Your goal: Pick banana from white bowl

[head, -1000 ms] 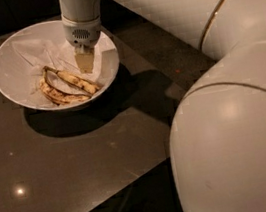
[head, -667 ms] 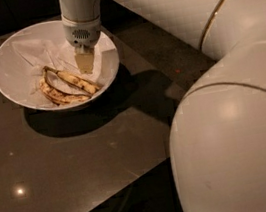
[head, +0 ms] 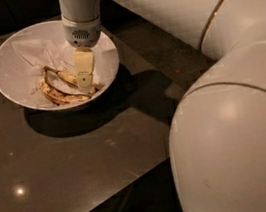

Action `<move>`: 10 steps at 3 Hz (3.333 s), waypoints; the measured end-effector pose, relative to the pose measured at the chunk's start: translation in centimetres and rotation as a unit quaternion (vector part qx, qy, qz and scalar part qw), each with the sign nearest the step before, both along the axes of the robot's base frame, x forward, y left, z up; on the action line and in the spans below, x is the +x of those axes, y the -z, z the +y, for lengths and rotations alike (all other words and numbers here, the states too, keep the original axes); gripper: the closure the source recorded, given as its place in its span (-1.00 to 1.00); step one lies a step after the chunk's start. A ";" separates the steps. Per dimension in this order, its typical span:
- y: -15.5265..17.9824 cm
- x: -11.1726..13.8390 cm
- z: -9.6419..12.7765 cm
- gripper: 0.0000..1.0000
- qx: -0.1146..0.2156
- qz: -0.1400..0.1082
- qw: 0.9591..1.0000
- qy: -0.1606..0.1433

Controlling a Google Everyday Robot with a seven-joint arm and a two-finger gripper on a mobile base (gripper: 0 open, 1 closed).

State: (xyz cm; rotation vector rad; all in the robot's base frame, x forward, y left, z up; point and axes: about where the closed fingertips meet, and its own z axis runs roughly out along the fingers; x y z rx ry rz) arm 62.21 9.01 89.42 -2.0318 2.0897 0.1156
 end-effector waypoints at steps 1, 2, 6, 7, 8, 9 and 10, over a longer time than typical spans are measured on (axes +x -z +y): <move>0.0 0.0 0.0 -1.00 0.000 0.000 1.000 0.000; 0.1 0.1 0.7 -1.00 0.007 -0.006 1.000 0.010; 2.5 1.5 2.2 -0.52 0.001 0.044 0.998 0.049; 2.8 1.7 2.0 -0.40 0.002 0.050 0.997 0.056; 3.1 2.0 2.0 -0.36 0.001 0.057 0.997 0.060; 3.8 2.3 2.2 -0.14 -0.002 0.068 0.996 0.064; 4.7 2.3 2.8 -0.04 -0.009 0.080 0.995 0.060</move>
Offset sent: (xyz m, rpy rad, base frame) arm -0.0013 0.0121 0.0016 0.0266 -0.0253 -0.0458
